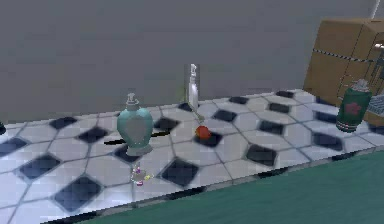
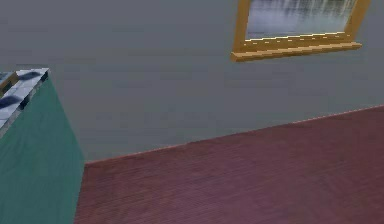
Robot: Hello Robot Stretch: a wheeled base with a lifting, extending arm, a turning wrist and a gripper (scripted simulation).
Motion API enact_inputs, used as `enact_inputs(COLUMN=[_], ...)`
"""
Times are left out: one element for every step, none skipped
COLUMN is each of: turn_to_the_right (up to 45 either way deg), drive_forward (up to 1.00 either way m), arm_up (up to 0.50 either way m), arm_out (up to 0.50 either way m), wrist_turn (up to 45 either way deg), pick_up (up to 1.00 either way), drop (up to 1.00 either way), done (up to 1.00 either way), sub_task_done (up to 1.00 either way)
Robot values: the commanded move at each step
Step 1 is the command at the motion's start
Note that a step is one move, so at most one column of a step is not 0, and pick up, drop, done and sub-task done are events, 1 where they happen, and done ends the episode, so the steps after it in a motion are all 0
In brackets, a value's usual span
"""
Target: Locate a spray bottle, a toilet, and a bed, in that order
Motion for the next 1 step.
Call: enact_inputs(turn_to_the_right=[0.0], drive_forward=[0.00], arm_up=[0.00], arm_out=[0.00], wrist_turn=[0.0], pick_up=[0.00], drop=[0.00], done=[0.00], sub_task_done=[1.00])
